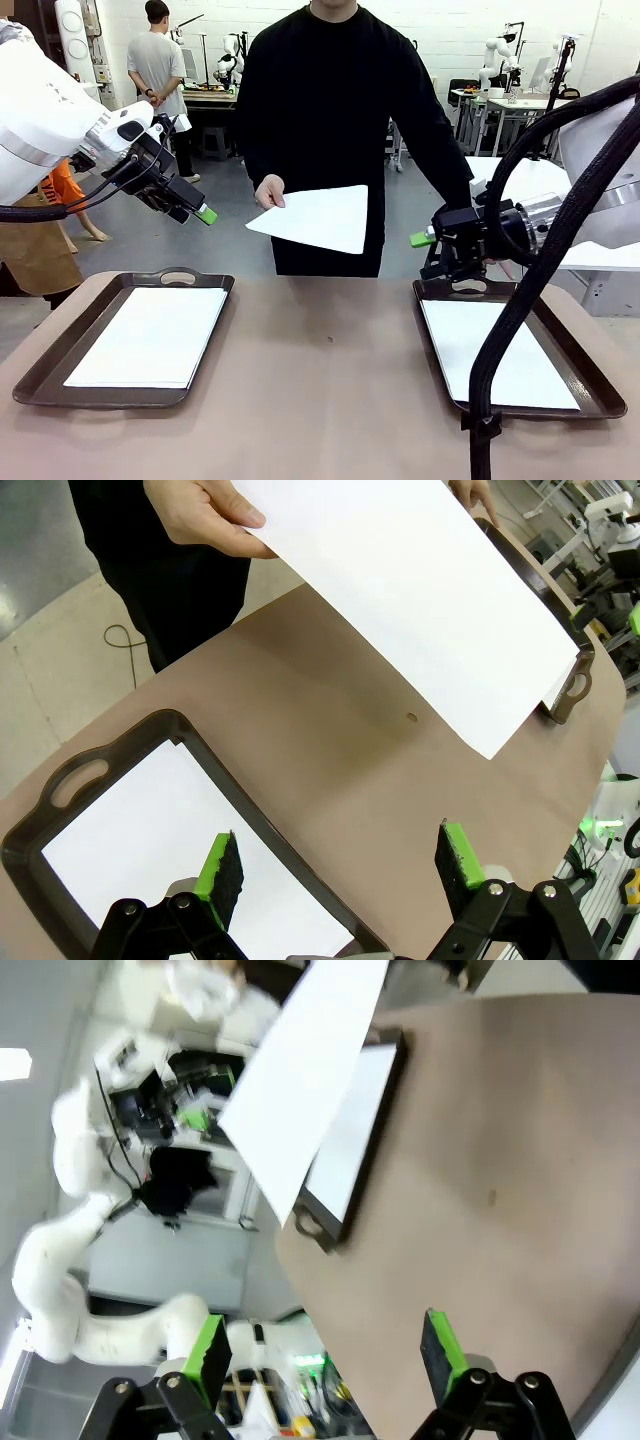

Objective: Sort the A4 documents.
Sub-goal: Receive the A4 Paper.

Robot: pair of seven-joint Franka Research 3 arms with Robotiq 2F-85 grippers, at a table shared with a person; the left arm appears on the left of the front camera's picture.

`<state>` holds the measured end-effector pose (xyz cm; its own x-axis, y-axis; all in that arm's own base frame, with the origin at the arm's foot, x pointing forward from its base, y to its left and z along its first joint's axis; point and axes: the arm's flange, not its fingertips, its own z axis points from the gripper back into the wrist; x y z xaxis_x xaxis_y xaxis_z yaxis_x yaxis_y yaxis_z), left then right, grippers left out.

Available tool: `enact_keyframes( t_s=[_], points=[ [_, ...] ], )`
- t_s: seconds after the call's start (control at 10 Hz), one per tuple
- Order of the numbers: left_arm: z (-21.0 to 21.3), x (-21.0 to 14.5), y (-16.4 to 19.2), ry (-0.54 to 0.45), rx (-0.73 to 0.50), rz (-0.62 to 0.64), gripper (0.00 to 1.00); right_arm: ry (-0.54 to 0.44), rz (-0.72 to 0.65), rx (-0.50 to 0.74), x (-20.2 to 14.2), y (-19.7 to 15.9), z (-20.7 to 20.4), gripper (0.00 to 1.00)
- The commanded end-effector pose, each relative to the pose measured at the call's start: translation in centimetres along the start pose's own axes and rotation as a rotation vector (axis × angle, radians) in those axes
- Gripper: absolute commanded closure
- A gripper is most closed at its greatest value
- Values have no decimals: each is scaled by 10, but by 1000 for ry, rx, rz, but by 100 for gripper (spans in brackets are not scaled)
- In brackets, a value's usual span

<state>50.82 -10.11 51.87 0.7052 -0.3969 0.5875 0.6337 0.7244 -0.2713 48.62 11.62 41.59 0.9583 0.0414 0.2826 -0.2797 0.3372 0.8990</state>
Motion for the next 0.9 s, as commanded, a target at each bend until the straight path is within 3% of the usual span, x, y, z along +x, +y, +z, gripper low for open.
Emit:
enact_keyframes(
  t_s=[0.0,0.5,0.8],
  points=[
    [1,0,0,-7,7,1,0,-97,-99,63,19,-8,-22,0],
    [1,0,0,-7,7,1,0,-168,-150,192,55,-40,-71,0],
    [1,0,0,-7,7,1,0,-152,-157,211,70,-46,-85,0]
  ],
)
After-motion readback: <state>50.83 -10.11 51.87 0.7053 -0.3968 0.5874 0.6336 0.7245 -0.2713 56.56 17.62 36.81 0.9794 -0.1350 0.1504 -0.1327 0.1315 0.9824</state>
